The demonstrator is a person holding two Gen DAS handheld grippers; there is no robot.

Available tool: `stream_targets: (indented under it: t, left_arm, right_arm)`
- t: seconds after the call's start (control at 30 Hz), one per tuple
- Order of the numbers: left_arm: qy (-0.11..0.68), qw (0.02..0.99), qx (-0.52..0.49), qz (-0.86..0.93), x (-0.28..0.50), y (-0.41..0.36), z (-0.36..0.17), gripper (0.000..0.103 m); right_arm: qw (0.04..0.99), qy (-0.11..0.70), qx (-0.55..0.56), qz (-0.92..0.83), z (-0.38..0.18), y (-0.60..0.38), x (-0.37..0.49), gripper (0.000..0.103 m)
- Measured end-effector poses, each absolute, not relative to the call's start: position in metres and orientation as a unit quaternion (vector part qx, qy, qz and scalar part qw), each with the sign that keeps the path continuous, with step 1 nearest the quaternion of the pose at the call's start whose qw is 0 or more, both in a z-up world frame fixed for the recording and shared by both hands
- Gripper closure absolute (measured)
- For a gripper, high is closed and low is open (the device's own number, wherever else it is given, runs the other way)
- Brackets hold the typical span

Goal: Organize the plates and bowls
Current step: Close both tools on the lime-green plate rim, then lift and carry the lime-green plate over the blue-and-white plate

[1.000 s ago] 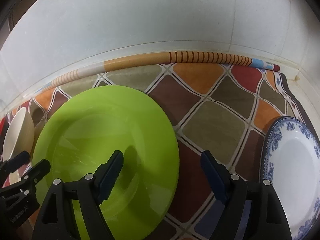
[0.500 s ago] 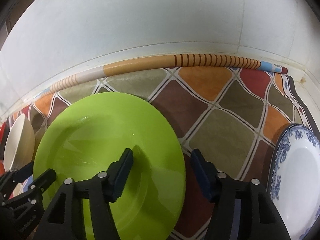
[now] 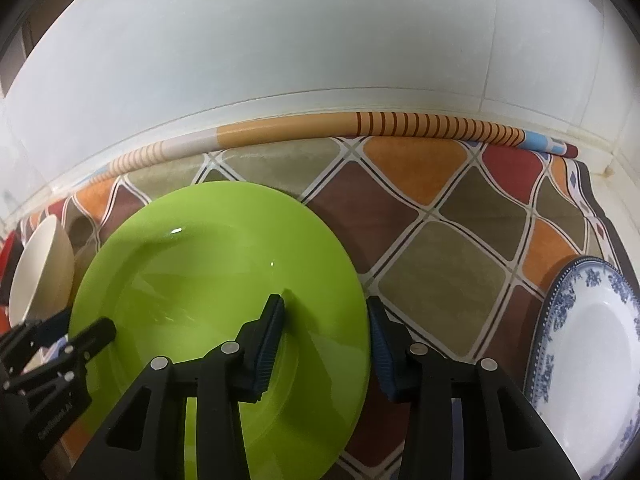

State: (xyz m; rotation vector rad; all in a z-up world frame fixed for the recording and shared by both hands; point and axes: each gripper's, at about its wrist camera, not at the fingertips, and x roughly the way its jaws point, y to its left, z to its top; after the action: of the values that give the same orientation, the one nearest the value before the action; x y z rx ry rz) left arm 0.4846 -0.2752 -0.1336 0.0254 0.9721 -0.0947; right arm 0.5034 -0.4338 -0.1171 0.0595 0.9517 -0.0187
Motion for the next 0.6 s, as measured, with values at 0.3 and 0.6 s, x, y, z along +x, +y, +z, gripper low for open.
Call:
stream_targets:
  t: [0.3,0.6]
  left_arm:
    - [0.452,0.890,0.016,-0.060,0.469,-0.275,-0.117,0.057]
    - [0.438,0.896,0.014,-0.074,0.448,-0.275,-0.095,0.057]
  right_arm:
    - [0.893,0.449,0.029,-0.020,-0.103,-0.437,0.476,0.063]
    - [0.901,0.431,0.022,-0.035,-0.079,-0.432,0.446,0.063]
